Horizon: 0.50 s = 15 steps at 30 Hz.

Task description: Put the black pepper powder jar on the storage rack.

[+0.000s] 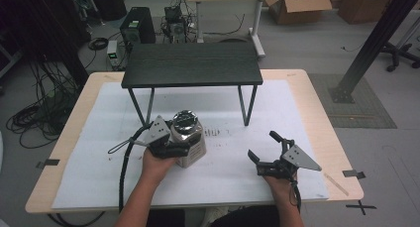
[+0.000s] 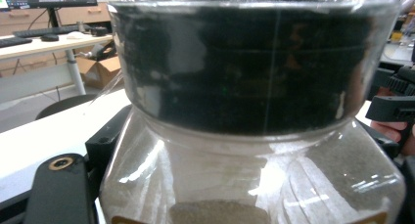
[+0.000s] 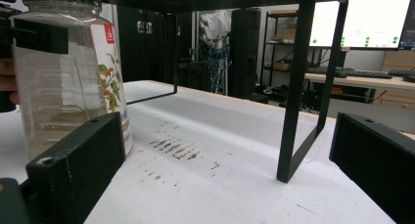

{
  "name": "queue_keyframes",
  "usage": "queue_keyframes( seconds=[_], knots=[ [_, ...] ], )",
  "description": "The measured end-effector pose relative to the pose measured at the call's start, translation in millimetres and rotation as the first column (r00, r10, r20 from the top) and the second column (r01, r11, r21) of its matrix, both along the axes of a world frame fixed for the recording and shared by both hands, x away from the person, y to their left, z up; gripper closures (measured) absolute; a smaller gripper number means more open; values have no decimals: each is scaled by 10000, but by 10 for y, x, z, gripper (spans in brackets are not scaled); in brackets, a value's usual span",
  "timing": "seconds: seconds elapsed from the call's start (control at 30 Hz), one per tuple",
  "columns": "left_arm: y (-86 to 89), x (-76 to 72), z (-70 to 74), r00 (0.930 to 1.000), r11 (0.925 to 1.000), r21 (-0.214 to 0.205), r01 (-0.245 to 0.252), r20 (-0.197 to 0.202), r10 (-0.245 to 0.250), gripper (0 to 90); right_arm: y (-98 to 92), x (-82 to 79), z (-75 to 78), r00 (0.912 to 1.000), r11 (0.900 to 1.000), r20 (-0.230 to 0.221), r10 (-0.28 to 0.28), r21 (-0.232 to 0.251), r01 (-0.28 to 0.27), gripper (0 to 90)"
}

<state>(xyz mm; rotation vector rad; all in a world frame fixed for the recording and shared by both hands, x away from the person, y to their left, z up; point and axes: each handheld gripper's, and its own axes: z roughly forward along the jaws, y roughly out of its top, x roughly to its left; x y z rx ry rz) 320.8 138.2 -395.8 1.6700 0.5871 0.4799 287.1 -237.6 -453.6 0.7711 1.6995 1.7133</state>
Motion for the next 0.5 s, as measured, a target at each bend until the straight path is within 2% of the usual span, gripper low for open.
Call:
queue_keyframes(
  seconds=[0.17, 0.33, 0.5],
  knots=[
    [8, -20, -1, 9999, 9999, -3, -155, -25, 155, 219, 0, -1, 0, 10000, 10000, 5, 6, 5, -6, 0],
    [24, -11, -1, 10000, 10000, -22, 69, -54, -69, 225, -2, -1, 0, 10000, 10000, 14, 4, 11, -4, 0],
    [31, -5, 12, 9987, 9987, 36, 512, -22, -512, 228, -1, -2, -1, 10000, 10000, 30, 1, 15, -1, 0]
  ],
)
